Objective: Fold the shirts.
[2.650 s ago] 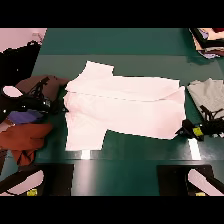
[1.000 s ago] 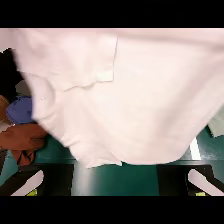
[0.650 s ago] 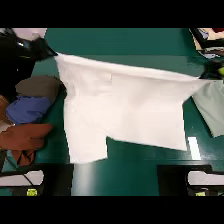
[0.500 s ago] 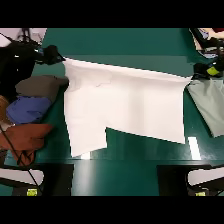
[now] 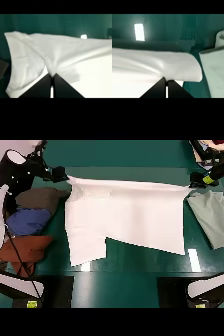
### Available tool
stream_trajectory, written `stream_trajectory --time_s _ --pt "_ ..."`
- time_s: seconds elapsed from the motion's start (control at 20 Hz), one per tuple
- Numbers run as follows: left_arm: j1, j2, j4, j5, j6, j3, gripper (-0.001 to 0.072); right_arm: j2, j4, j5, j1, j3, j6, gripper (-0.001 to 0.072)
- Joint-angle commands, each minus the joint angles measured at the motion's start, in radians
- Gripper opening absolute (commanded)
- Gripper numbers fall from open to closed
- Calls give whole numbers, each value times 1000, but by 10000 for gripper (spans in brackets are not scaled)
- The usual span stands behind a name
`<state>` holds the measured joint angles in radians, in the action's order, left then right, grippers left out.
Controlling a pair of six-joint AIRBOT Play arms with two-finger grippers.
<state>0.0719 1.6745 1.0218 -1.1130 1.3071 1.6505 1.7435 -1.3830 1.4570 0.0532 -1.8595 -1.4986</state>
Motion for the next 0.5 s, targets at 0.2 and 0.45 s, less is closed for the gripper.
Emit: stream_trajectory --time_s 0.2,0.45 --pt "-29 3 142 18 51 -179 26 -171 2 -153 -58 415 -3 16" --pt "-13 3 151 -77 106 -189 421 -237 4 -199 -82 521 -3 352"
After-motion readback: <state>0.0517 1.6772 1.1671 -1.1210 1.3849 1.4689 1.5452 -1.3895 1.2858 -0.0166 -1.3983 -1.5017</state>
